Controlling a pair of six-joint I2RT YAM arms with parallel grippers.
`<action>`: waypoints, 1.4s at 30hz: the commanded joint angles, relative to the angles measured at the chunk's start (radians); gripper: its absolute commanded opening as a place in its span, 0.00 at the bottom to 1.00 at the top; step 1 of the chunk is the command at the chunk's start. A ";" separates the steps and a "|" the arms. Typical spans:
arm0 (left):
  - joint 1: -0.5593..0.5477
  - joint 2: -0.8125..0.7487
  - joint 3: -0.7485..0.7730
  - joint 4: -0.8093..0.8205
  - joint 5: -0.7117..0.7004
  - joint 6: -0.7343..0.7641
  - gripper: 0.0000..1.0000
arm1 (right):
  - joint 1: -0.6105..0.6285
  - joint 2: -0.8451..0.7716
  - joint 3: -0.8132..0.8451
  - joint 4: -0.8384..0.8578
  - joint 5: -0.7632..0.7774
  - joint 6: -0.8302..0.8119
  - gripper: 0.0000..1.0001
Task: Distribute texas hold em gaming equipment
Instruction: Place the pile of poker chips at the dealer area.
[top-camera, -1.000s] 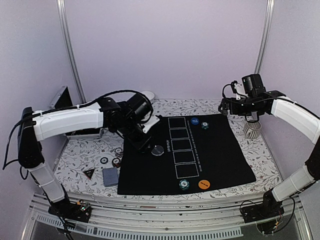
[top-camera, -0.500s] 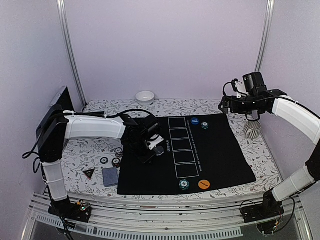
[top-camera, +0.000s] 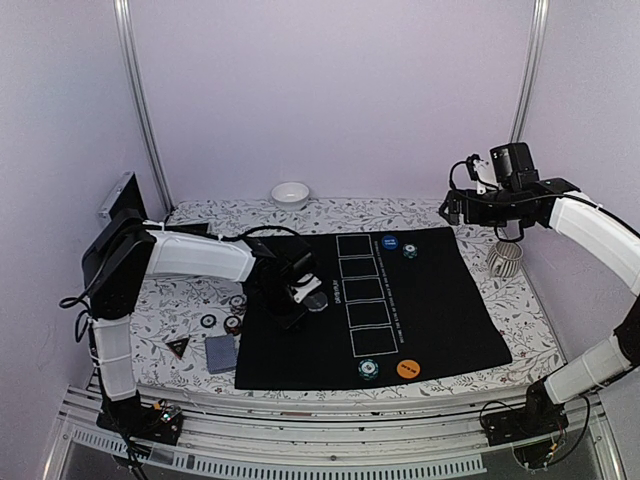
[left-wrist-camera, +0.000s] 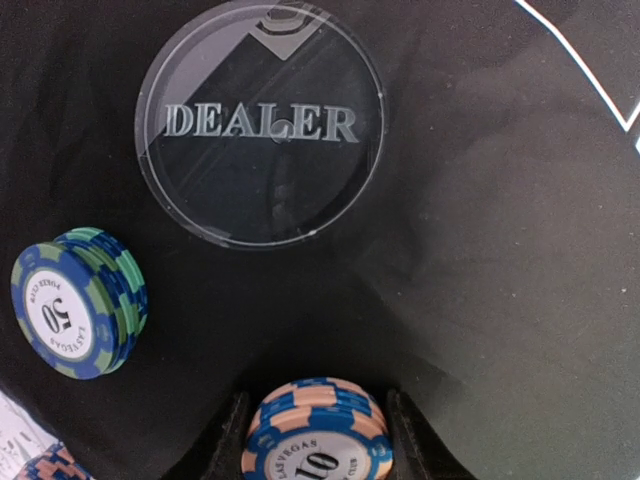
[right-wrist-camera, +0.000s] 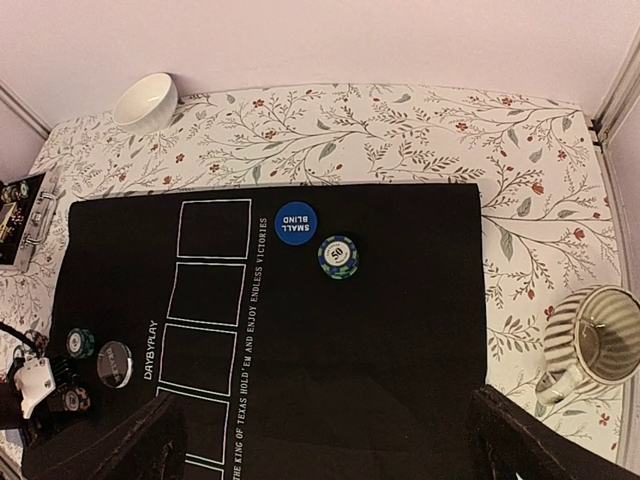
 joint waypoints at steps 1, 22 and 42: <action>0.004 0.022 -0.048 0.014 -0.019 -0.014 0.20 | -0.005 -0.033 -0.006 -0.011 0.006 -0.003 0.99; -0.005 -0.218 0.100 -0.111 0.119 0.041 0.63 | -0.005 -0.020 0.032 -0.017 -0.006 -0.006 0.99; 0.421 -0.291 -0.145 -0.036 0.046 -0.069 0.98 | -0.005 -0.013 0.023 -0.009 -0.018 0.002 0.99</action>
